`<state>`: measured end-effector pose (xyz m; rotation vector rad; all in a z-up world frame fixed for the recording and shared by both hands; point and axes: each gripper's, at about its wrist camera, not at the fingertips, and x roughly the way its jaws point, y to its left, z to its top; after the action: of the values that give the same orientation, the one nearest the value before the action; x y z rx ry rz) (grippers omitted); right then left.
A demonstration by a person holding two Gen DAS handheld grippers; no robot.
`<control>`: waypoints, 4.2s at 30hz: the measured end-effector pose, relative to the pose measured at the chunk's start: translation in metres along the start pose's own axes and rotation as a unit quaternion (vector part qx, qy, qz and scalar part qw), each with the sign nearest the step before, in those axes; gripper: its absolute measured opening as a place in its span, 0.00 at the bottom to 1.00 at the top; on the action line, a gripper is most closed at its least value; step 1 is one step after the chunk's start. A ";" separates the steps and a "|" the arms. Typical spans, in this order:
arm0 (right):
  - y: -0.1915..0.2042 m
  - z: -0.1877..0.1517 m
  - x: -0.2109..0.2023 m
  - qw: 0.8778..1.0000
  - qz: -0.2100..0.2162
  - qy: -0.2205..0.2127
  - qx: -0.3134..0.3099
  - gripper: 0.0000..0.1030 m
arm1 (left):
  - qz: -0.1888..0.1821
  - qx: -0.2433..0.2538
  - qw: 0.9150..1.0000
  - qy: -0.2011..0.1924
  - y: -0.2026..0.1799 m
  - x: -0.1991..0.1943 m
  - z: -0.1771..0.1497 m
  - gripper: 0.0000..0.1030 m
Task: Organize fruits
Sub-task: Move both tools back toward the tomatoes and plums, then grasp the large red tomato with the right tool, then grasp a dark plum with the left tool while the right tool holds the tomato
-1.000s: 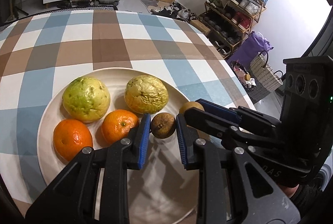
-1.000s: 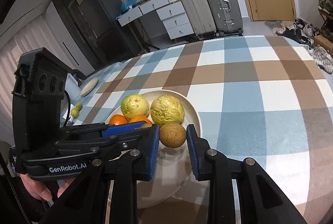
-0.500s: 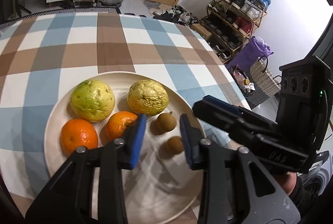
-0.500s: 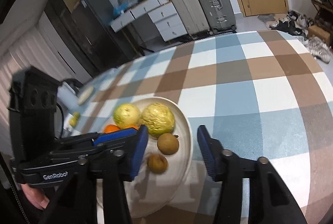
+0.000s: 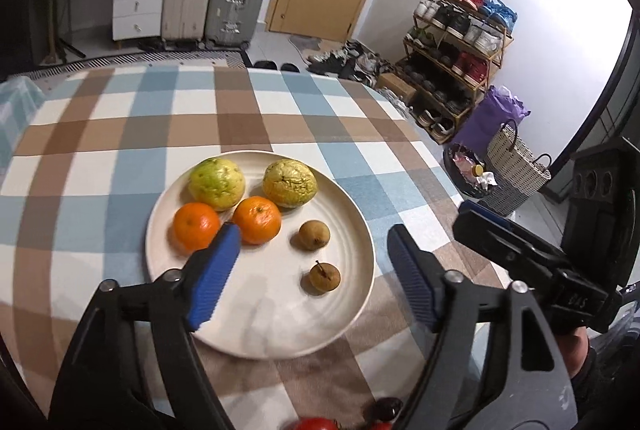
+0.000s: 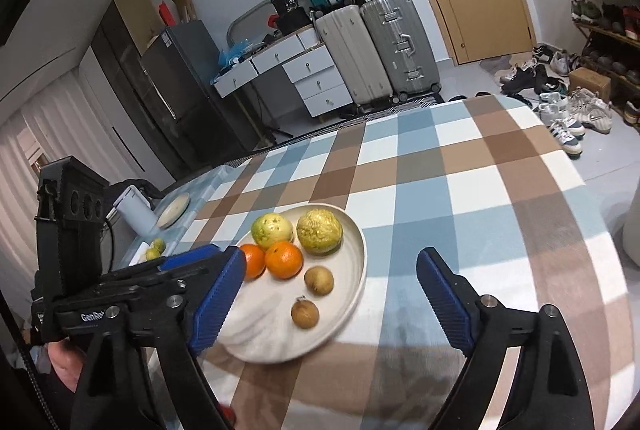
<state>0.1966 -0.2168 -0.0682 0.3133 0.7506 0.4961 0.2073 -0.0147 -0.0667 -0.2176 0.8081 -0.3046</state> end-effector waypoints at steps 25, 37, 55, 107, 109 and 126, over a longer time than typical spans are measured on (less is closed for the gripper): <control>0.065 -0.076 -0.089 0.998 0.003 -0.029 -0.054 1.00 | 0.073 0.004 0.996 -0.056 -0.022 -0.124 -0.098 0.99; 0.082 -0.118 -0.098 0.997 -0.001 -0.016 -0.078 1.00 | 0.078 -0.022 0.996 -0.038 -0.006 -0.127 -0.159 0.99; 0.076 -0.166 -0.057 0.996 -0.005 0.066 -0.060 0.99 | 0.072 -0.047 0.996 0.003 0.021 -0.111 -0.196 0.99; 0.036 -0.148 -0.089 0.994 0.071 0.017 -0.080 0.27 | 0.072 -0.052 0.993 0.073 -0.019 -0.039 -0.168 0.71; 0.034 -0.148 -0.089 0.994 0.073 0.015 -0.080 0.27 | 0.064 -0.055 0.993 0.077 -0.023 -0.037 -0.168 0.63; 0.022 -0.149 -0.096 0.995 0.079 0.006 -0.068 0.27 | 0.049 -0.045 0.994 0.087 -0.043 -0.028 -0.168 0.20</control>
<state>0.0235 -0.2351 -0.1066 0.2432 0.7018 0.6963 0.0580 -0.0574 -0.1479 -0.2369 1.0028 -0.1960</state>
